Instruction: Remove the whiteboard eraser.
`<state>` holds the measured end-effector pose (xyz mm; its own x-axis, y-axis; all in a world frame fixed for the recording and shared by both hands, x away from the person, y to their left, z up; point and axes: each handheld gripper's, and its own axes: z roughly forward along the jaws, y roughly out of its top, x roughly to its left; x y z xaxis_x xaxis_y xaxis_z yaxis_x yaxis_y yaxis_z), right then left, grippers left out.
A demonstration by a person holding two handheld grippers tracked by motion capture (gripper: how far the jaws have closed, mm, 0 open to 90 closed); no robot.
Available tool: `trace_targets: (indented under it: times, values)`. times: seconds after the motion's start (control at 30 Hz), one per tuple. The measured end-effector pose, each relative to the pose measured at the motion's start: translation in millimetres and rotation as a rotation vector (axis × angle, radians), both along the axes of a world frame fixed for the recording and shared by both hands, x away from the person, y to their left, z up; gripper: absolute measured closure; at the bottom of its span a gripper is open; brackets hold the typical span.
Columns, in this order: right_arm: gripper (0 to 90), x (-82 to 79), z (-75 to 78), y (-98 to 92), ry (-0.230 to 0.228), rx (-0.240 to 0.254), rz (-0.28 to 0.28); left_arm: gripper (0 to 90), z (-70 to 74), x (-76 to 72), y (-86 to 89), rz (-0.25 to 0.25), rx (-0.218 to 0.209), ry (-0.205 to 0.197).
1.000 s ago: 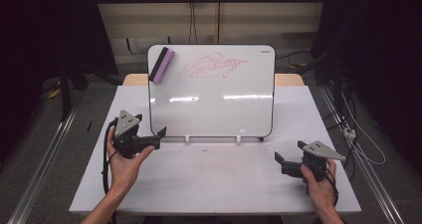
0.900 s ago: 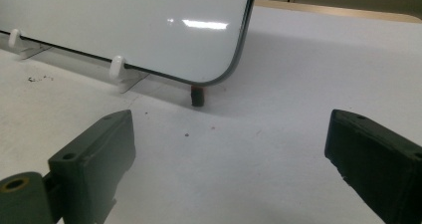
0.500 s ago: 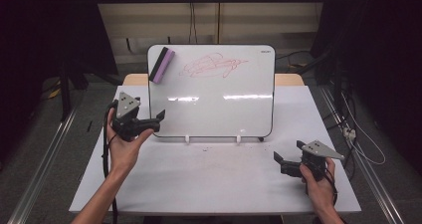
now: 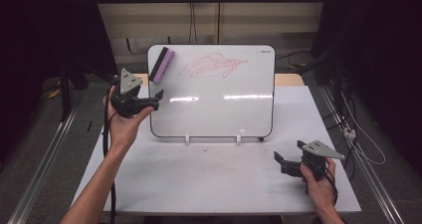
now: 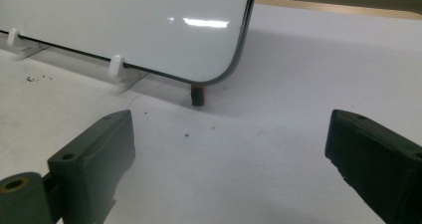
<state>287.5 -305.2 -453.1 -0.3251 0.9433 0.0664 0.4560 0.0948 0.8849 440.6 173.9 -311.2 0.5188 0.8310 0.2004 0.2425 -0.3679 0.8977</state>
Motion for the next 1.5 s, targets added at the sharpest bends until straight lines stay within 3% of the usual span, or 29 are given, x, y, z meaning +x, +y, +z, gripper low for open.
trace_targets:
  times: [0.17, 0.37, 0.67, 0.93, 1.1, 1.23, 1.5]
  values:
    - [5.2, -0.3, -0.3, 0.2, 0.001, -0.003, 0.000, 26.5, 6.1, 11.8, -0.7, 0.014, 0.004, -0.008]
    - [5.3, -0.4, -0.3, 0.0, 0.002, -0.006, -0.003, 31.6, 10.8, 25.3, -9.3, 0.031, 0.049, -0.002]
    - [5.3, -0.3, -0.5, -0.1, 0.002, -0.006, 0.000, 42.9, 6.3, 42.3, -13.5, 0.061, 0.064, 0.024]
    - [5.3, 0.2, -0.8, 0.6, 0.003, -0.006, 0.005, 47.1, 0.7, 47.4, -19.3, 0.057, 0.115, 0.030]
    - [5.2, 0.9, -1.1, 1.6, 0.005, -0.006, 0.010, 51.9, 0.1, 49.6, -21.9, 0.062, 0.118, 0.021]
    - [5.2, 1.1, -1.4, 1.0, 0.005, -0.007, 0.009, 61.7, -0.7, 49.3, -24.7, 0.053, 0.118, 0.023]
    - [5.2, 0.7, -1.3, 1.0, 0.005, -0.008, 0.011, 63.3, -0.3, 48.0, -25.4, 0.058, 0.138, 0.012]
